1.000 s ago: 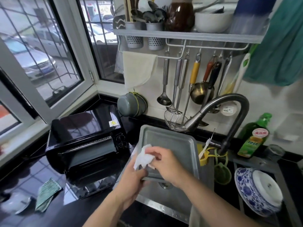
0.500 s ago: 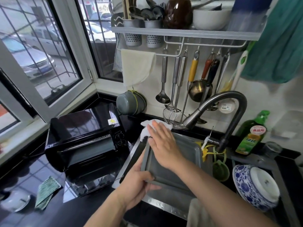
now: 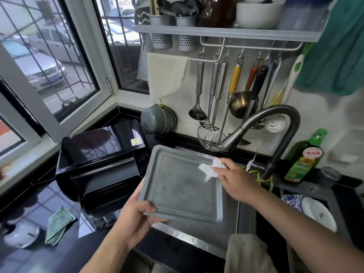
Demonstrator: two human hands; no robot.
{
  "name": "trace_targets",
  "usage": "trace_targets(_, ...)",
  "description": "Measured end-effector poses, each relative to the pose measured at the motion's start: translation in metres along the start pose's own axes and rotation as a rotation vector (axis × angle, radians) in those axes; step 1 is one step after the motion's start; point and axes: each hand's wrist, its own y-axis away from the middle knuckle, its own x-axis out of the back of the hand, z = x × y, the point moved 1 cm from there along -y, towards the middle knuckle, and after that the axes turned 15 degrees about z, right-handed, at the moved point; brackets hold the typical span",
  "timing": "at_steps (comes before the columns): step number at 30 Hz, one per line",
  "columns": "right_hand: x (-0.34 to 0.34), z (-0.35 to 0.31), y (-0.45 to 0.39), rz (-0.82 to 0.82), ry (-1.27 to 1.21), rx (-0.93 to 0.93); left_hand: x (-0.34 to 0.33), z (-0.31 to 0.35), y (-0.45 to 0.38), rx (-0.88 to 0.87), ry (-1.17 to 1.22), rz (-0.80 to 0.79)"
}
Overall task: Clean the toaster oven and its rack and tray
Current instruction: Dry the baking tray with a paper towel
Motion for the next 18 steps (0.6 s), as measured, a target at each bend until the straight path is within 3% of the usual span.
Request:
trace_targets(6,0.000,-0.013,-0.023,0.310,-0.145,-0.167,-0.015,0.006,-0.004,-0.017,-0.009,-0.039)
trace_targets(9,-0.009,-0.019,-0.016,0.409,0.007,-0.214,-0.024,0.001,-0.002,-0.023,-0.002,-0.026)
trace_targets(13,-0.019,-0.025,0.000,0.421,0.179,-0.214,-0.028,-0.003,0.001,-0.052,-0.032,0.018)
trace_targets(18,-0.024,-0.050,0.020,0.396,0.097,-0.244,-0.028,-0.002,-0.002,-0.108,0.073,0.110)
